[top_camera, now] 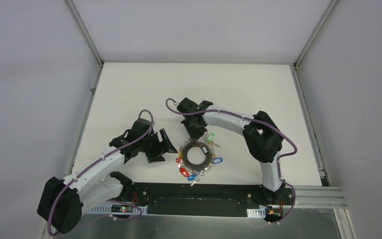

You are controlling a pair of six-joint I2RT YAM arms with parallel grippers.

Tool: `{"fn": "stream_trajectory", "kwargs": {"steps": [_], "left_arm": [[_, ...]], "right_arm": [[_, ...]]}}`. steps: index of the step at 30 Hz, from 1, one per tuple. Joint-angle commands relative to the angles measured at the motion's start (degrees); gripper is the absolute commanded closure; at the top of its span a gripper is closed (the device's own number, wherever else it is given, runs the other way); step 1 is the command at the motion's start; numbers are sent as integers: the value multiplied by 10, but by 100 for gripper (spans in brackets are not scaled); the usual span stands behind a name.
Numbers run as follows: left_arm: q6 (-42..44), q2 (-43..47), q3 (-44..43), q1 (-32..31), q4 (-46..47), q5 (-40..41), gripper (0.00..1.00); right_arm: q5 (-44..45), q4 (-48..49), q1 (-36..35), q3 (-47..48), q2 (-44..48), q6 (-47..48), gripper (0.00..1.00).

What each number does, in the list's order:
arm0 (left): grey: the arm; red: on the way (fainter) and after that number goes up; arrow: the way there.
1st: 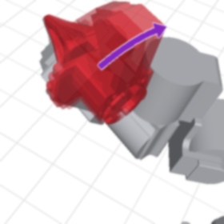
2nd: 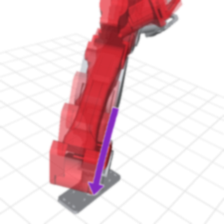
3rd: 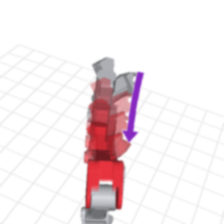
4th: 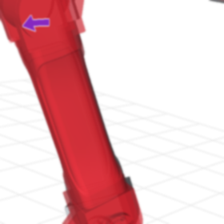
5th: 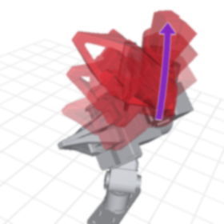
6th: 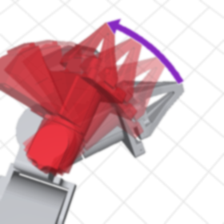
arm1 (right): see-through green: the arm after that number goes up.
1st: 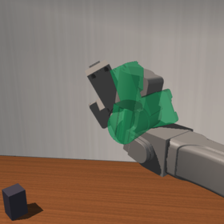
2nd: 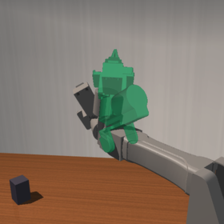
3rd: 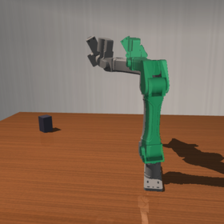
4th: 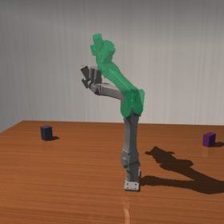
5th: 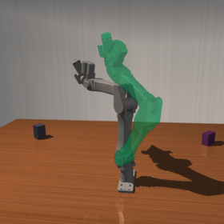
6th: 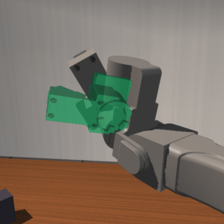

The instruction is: Put the keys on the keyring

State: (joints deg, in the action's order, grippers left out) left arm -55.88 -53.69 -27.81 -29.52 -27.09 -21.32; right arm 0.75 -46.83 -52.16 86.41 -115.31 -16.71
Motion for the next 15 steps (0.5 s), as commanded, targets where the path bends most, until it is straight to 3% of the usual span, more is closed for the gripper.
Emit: {"fn": "stream_trajectory", "kwargs": {"steps": [1, 11, 15], "left_arm": [[20, 0, -21, 4, -1, 1, 22], [88, 10, -86, 4, -34, 22, 21], [144, 36, -141, 4, -36, 40, 21]], "right_arm": [[8, -12, -3, 1, 65, 29, 100], [-34, 19, -2, -49, 186, 100, 100], [-59, 74, -1, -108, 287, 159, 100]]}}
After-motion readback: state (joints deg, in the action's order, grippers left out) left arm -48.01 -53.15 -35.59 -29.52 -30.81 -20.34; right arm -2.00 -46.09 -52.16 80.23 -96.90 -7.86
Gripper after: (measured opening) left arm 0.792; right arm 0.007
